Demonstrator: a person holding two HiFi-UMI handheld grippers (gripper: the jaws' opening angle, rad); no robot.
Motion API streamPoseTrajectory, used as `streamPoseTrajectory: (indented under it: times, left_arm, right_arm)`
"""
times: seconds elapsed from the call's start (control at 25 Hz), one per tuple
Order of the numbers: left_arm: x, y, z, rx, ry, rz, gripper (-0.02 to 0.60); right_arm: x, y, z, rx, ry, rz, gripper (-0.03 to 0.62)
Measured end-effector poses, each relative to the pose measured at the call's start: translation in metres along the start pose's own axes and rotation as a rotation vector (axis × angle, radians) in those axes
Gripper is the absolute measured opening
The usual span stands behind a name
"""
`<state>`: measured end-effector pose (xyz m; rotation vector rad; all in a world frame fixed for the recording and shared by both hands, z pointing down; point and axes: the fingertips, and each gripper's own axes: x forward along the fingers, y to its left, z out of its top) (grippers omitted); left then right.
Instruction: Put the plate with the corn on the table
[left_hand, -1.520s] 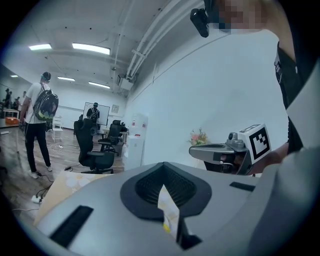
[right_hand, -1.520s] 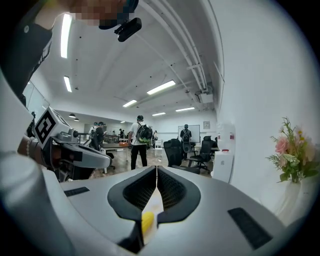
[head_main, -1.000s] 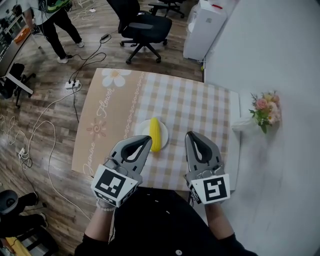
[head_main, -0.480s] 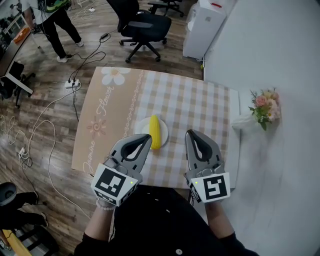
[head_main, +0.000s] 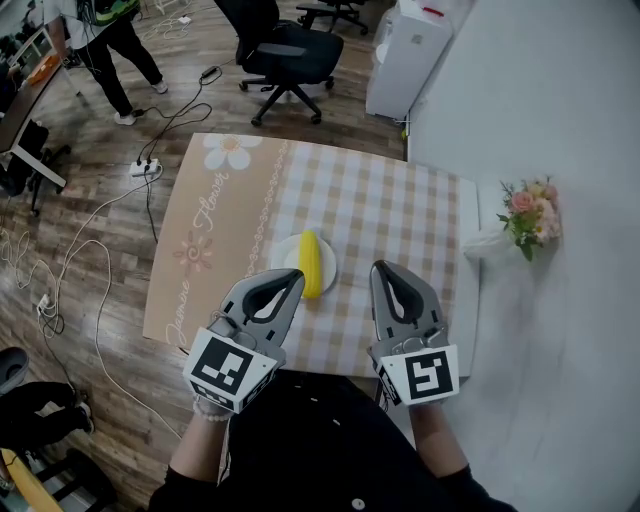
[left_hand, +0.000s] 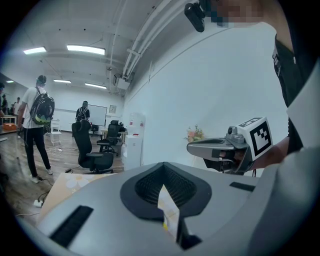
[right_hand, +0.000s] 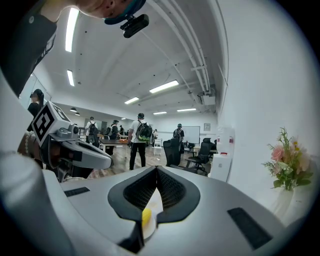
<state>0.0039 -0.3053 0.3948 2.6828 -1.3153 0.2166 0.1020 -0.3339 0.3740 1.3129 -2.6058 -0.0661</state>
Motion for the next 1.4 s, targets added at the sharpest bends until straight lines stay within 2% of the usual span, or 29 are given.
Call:
streamPoseTrajectory:
  times: [0.16, 0.72, 0.88, 1.4]
  left_arm:
    - [-0.0017, 0.0026, -0.0031, -0.022, 0.008, 0.013, 0.012]
    - [-0.0006, -0.0002, 0.0003, 0.001, 0.003, -0.004, 0.012]
    - [-0.0003, 0.0032, -0.0032, -0.025, 0.012, 0.013, 0.012]
    - [0.0006, 0.0062, -0.0071, -0.025, 0.019, 0.012, 0.012]
  right_arm:
    - [0.0009, 0.0018, 0.0011, -0.006, -0.002, 0.005, 0.04]
    - [0.0023, 0.0028, 0.0007, -0.015, 0.011, 0.006, 0.04]
    - [0.0032, 0.0018, -0.0014, -0.011, 0.018, 0.006, 0.04]
    - [0.0071, 0.004, -0.0053, -0.008, 0.032, 0.005, 0.04]
